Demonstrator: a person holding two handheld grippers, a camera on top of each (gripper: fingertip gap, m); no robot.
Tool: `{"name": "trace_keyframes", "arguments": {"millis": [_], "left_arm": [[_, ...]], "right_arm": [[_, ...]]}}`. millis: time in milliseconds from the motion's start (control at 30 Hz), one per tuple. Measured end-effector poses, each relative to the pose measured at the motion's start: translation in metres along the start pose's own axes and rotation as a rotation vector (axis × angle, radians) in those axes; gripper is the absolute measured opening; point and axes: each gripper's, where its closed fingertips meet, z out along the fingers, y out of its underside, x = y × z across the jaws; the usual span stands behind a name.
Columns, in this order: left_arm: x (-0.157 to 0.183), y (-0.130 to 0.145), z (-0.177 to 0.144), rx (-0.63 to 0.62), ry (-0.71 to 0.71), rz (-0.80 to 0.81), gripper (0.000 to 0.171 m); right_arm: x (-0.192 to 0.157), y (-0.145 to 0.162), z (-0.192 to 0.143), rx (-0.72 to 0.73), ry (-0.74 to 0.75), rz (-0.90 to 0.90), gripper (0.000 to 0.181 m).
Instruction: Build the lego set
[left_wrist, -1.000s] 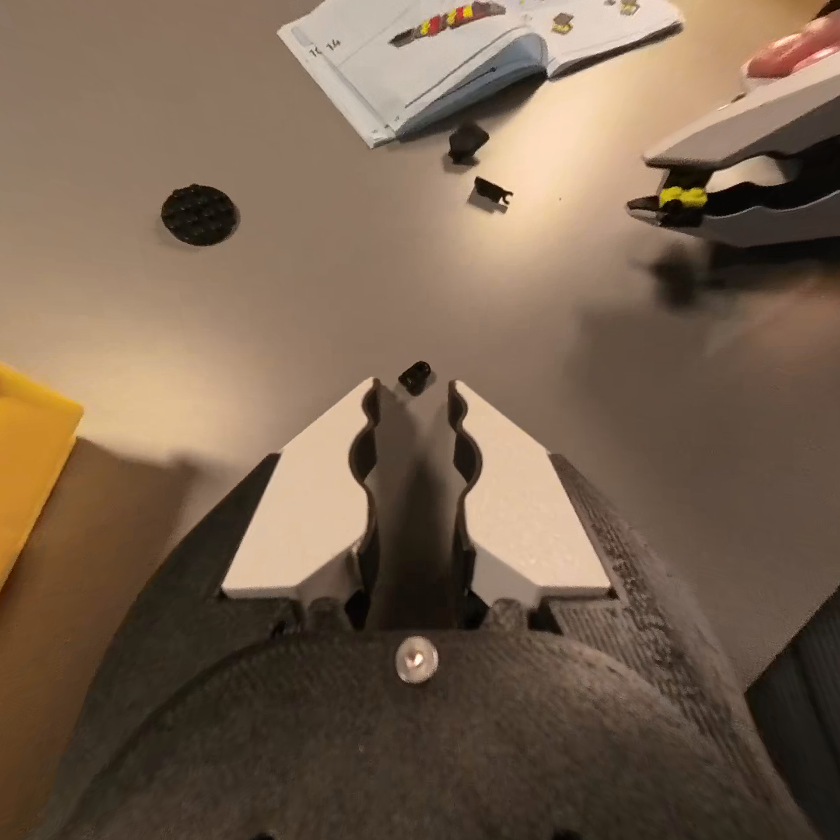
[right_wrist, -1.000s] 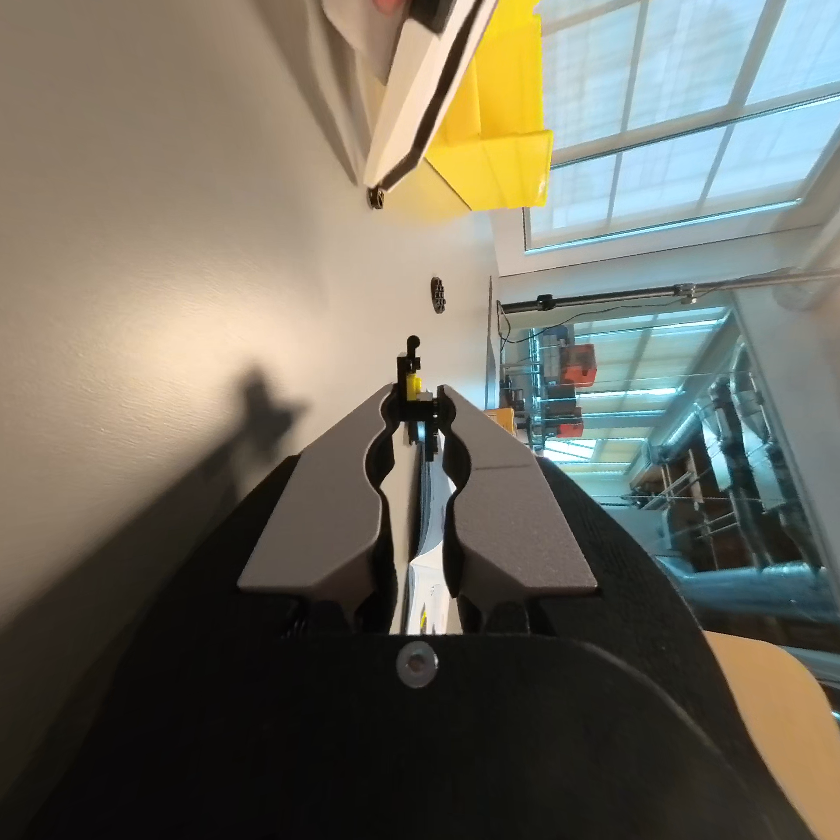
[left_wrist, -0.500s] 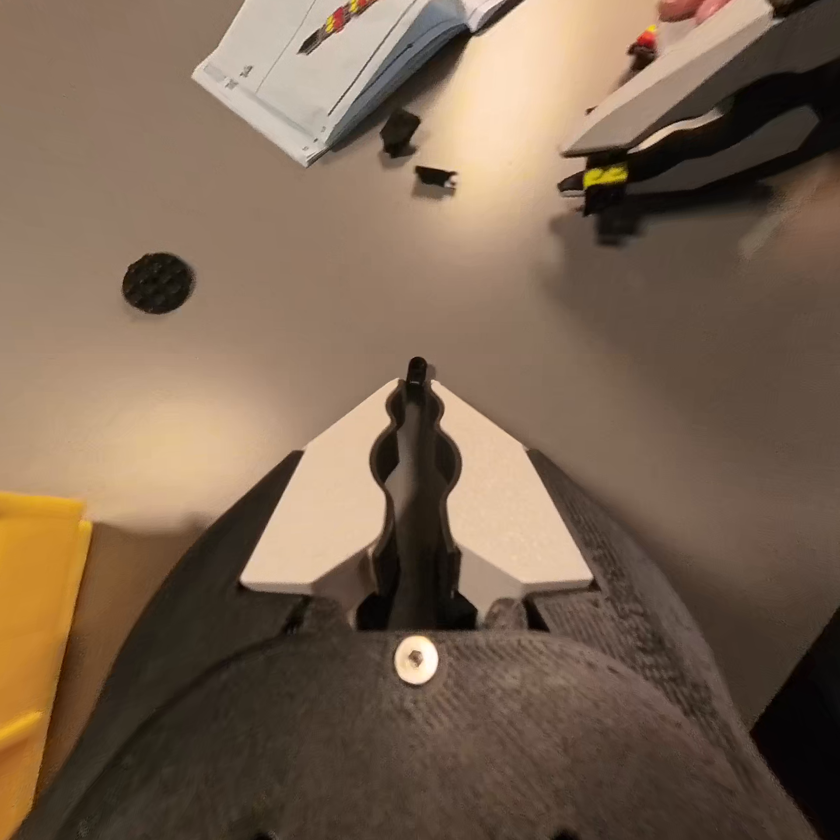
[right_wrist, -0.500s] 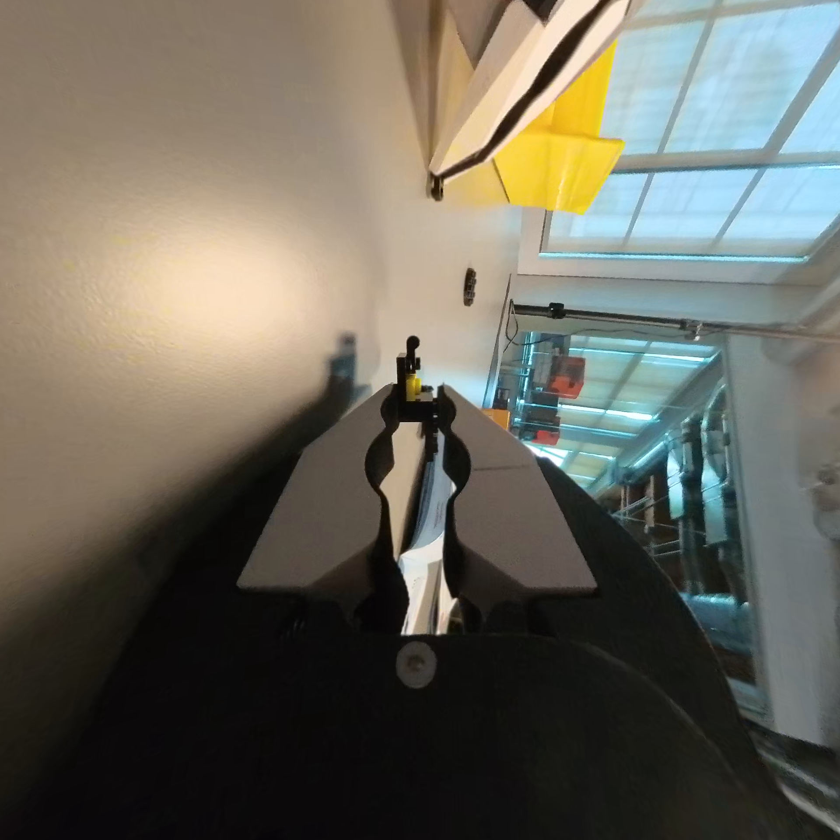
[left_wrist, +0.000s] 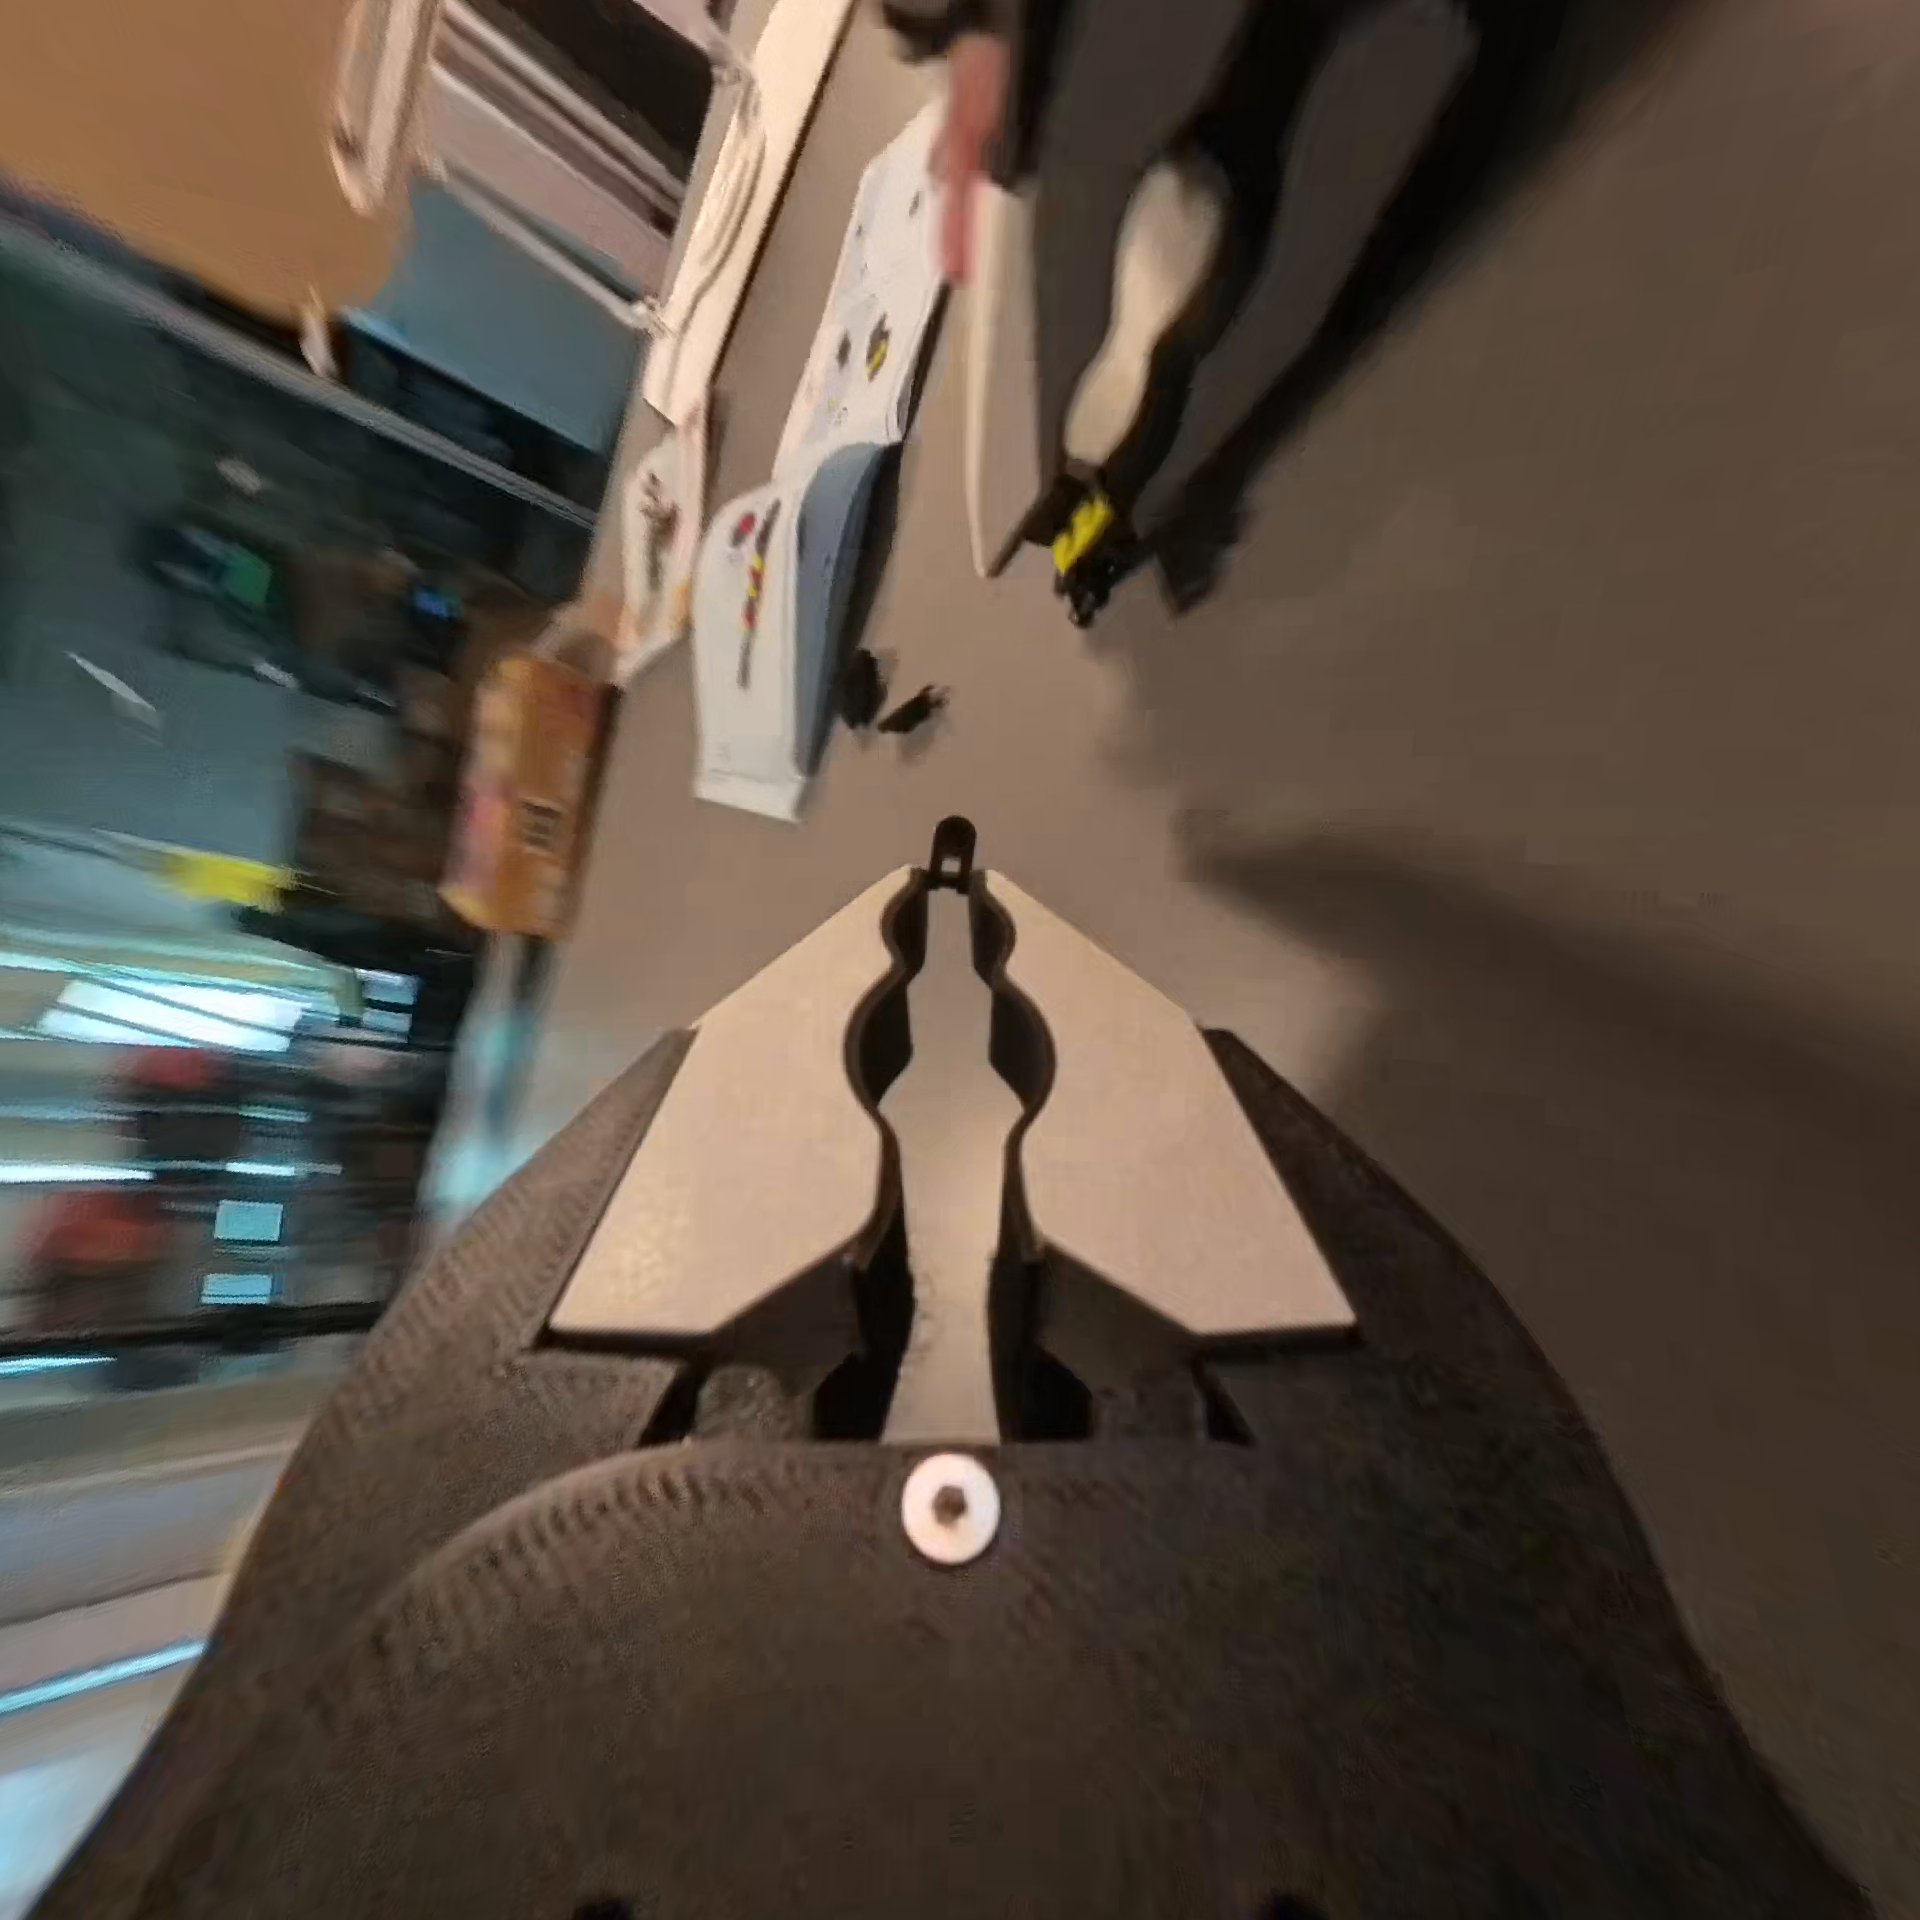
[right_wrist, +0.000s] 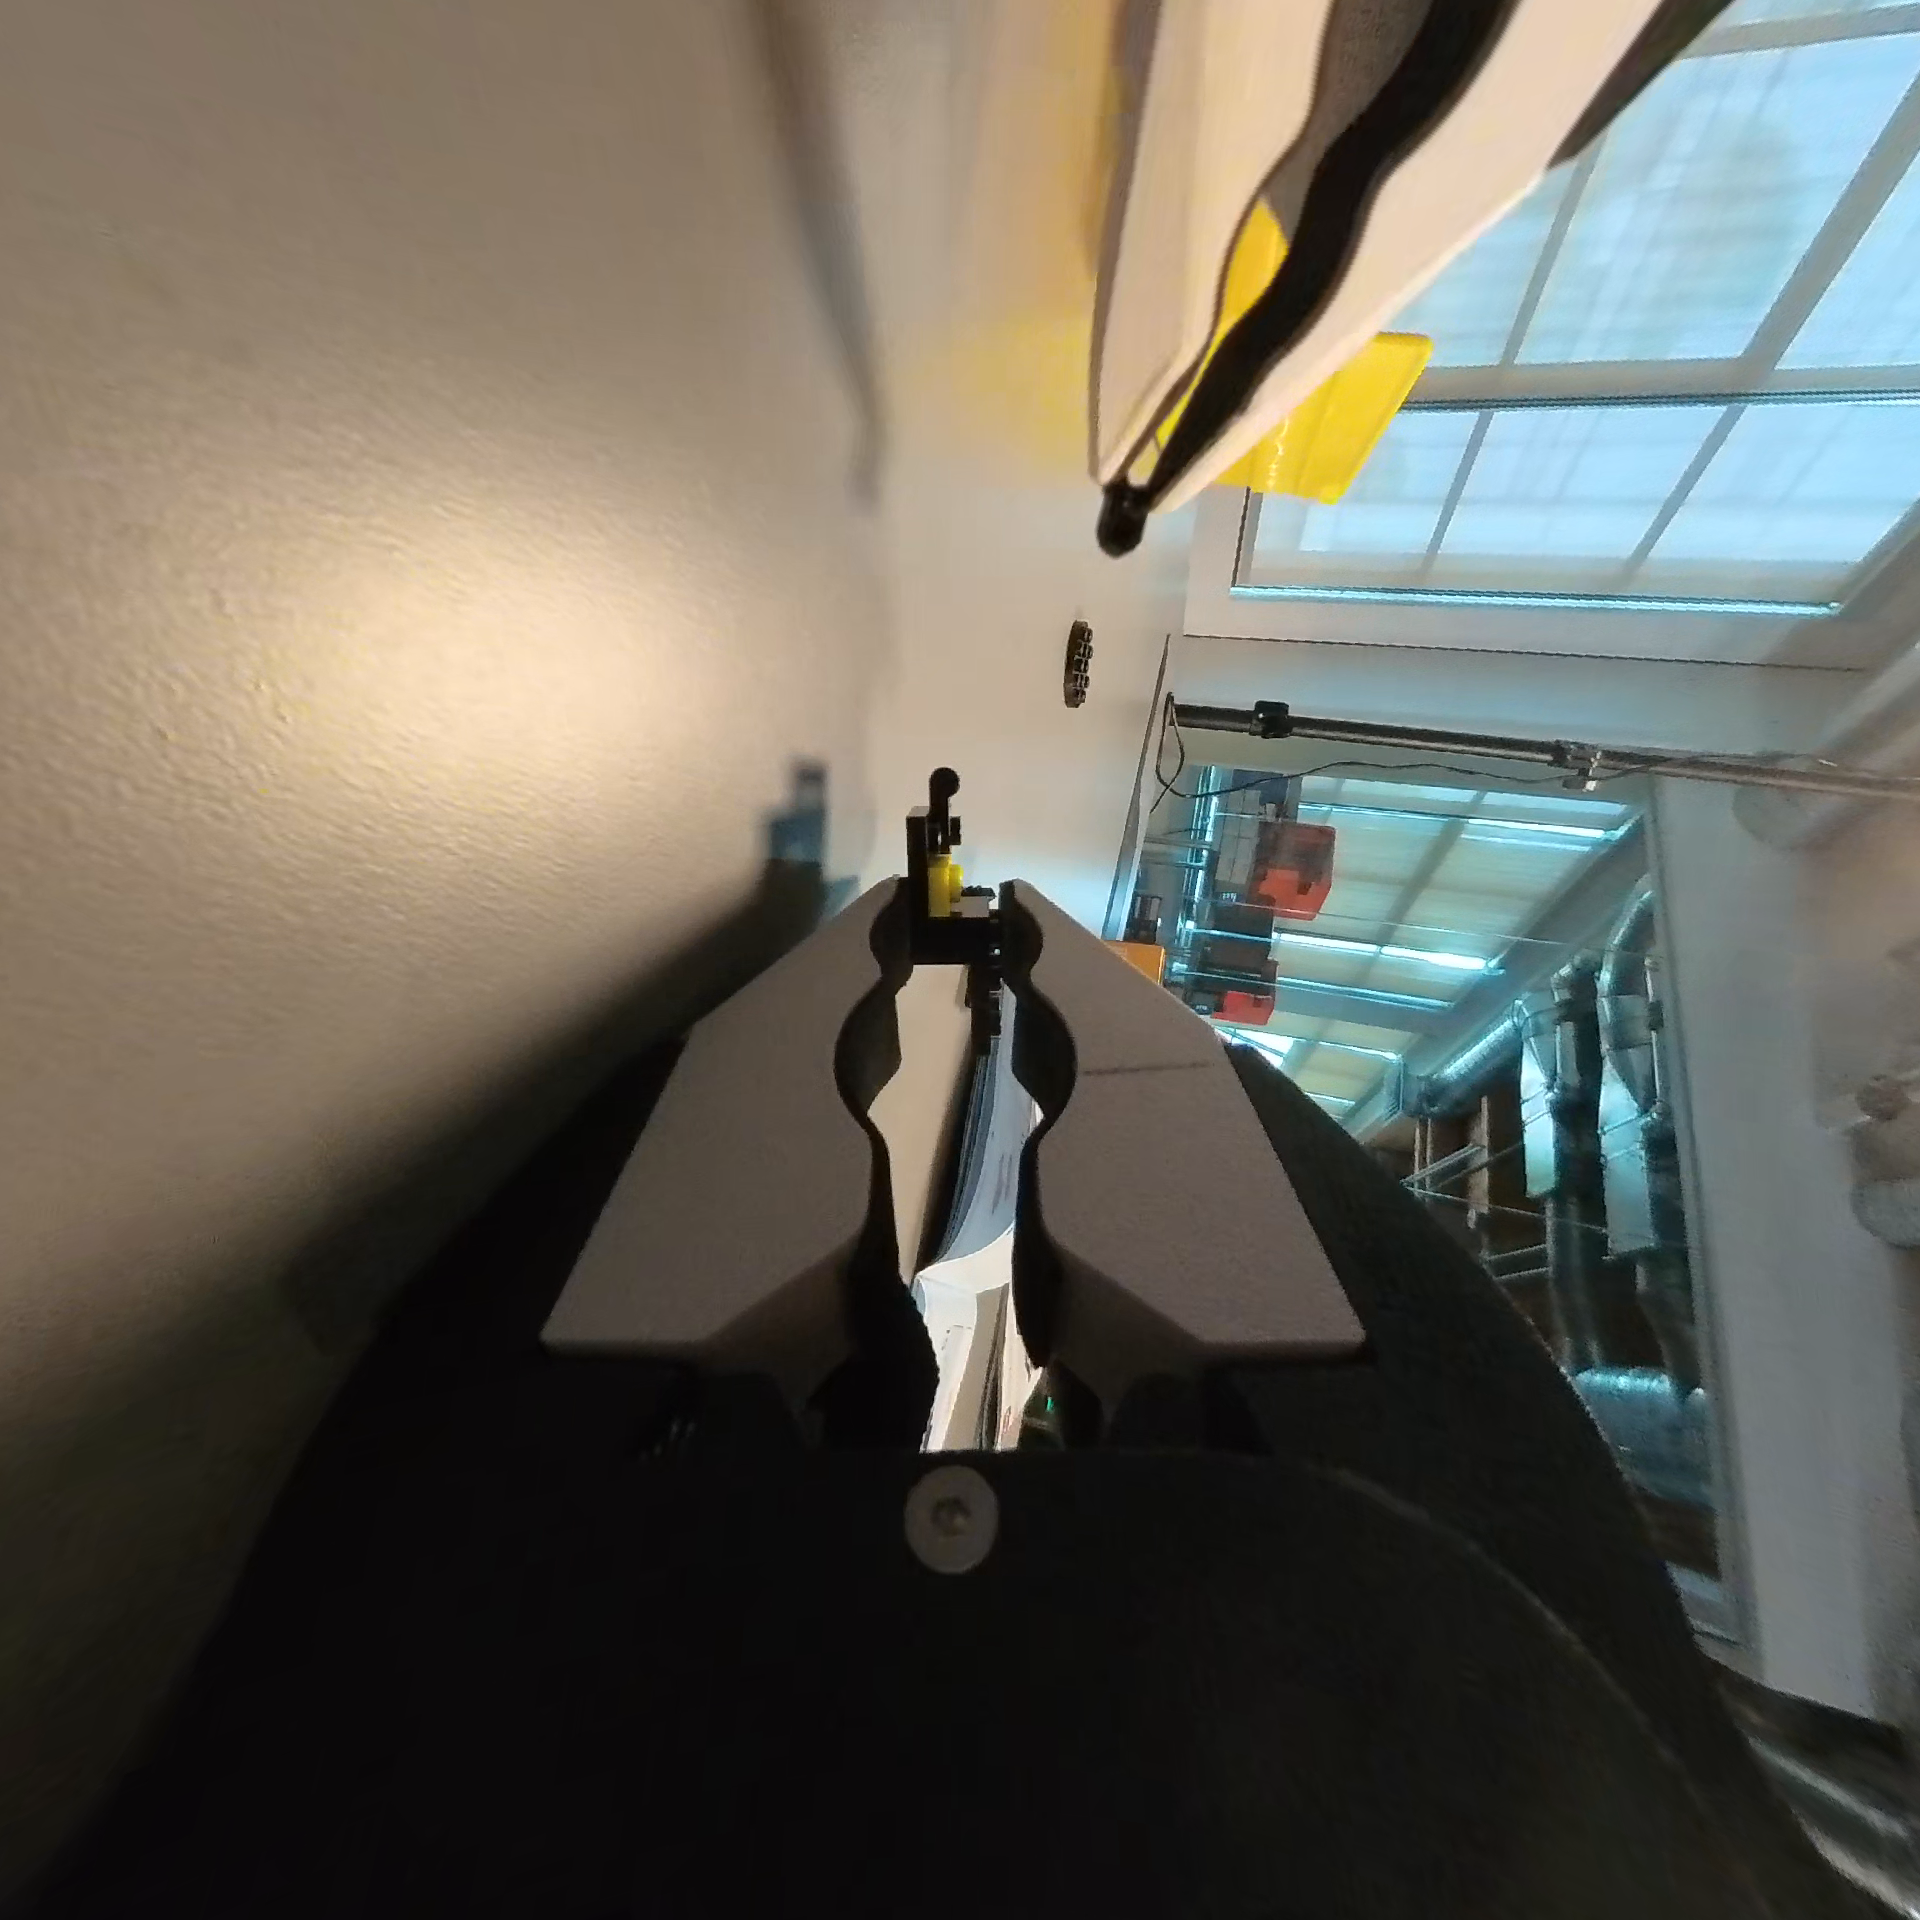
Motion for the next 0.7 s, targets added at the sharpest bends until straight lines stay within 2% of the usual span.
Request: {"name": "trace_keyframes", "arguments": {"millis": [100, 200, 367, 533, 633, 700], "left_arm": [[0.002, 0.008, 0.004, -0.144, -0.068, 0.461, 0.007], [0.013, 0.011, 0.008, -0.181, -0.045, 0.851, 0.007], [0.032, 0.002, 0.002, -0.115, 0.020, 1.240, 0.007], [0.051, -0.007, -0.009, -0.052, 0.104, 1.421, 0.006], [0.053, -0.008, -0.016, -0.020, 0.140, 1.398, 0.013], [0.049, -0.005, -0.020, -0.025, 0.144, 1.325, 0.024]], "right_arm": [[0.001, 0.000, 0.000, 0.003, 0.000, 0.012, 0.014], [0.001, 0.001, 0.001, 0.002, 0.001, 0.018, 0.014], [0.001, 0.001, 0.001, 0.003, -0.001, 0.011, 0.014], [0.001, 0.000, 0.002, 0.005, -0.002, 0.011, 0.013], [0.001, 0.001, 0.002, 0.005, 0.000, 0.013, 0.014], [0.001, 0.001, 0.002, 0.005, 0.000, 0.014, 0.014]]}}
